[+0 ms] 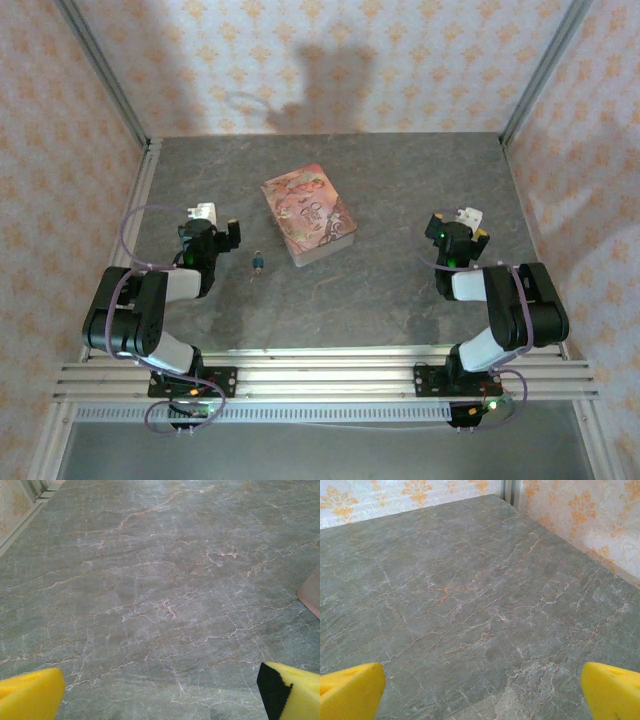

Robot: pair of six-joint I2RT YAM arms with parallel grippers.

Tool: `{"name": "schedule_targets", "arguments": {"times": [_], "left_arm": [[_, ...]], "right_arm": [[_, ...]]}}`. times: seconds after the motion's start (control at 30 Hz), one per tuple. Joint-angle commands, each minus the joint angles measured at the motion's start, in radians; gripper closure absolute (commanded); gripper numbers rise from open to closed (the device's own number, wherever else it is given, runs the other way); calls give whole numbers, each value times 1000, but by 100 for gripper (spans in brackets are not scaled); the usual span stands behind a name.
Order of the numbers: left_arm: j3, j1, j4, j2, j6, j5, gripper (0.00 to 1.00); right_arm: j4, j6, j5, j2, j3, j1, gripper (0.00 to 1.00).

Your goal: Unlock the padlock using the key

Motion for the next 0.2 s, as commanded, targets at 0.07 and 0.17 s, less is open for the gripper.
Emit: {"name": "schedule_targets", "arguments": {"times": [0.07,0.17], "left_arm": [[3,-9,35,-11,17,-31,0],[3,-9,35,-11,17,-31,0]], "right_arm": [[-12,-9,-9,1,19,-1,0],[-3,-8,-9,-5,11,-2,0]]}}
